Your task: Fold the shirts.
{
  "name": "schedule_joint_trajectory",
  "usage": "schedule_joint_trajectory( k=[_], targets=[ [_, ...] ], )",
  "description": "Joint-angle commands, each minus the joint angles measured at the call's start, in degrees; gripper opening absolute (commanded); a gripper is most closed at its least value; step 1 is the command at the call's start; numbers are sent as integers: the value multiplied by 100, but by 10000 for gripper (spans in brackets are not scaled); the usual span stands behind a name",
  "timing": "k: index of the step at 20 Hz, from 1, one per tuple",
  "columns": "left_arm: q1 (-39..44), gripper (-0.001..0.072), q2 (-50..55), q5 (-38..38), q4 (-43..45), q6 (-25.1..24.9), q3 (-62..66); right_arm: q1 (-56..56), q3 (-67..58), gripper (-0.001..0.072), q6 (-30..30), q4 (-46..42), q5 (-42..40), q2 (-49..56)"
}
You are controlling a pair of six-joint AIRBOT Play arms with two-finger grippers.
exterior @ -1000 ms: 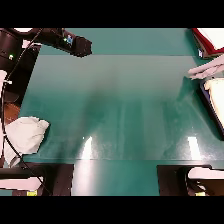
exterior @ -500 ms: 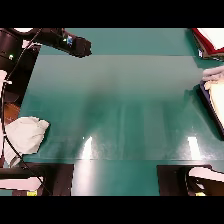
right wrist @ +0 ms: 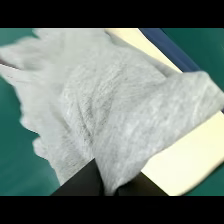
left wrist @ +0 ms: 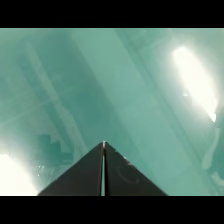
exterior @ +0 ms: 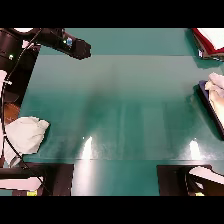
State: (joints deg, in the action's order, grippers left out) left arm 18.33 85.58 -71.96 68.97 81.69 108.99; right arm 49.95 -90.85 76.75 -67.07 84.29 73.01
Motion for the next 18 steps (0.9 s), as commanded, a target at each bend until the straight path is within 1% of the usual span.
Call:
schedule_joint_trajectory(
  k=[1,3,4,5,6,8,10,12,14,17,18],
  targets=[
    [2,28,0,-63,0,-96,-9,334,763,48,39,-992,-57,-308],
    [2,28,0,-61,2,-116,-13,629,966,398,48,-1252,-55,-398],
    [2,28,0,-61,0,-116,-13,804,1036,473,142,-1239,-52,-420],
    [2,28,0,-57,2,-116,-13,909,1036,474,295,-1182,-33,-417],
    [2,28,0,-59,0,-116,-13,984,1036,474,398,-940,-57,-417],
    [2,28,0,-57,-2,-114,-13,970,1032,472,396,7,-94,-417],
    [2,28,0,-35,-2,-111,-13,682,1032,471,378,835,-94,-417],
    [2,28,0,-90,-4,-111,-13,52,1032,449,376,1364,83,-417],
    [2,28,0,-236,-9,-109,-13,-752,1032,449,372,1325,120,-417],
    [2,28,0,-142,-20,-109,-13,-1958,1032,449,365,1303,11,-417],
    [2,28,0,-83,-20,-109,-11,-2339,1032,412,358,1303,-70,-417]
  ],
)
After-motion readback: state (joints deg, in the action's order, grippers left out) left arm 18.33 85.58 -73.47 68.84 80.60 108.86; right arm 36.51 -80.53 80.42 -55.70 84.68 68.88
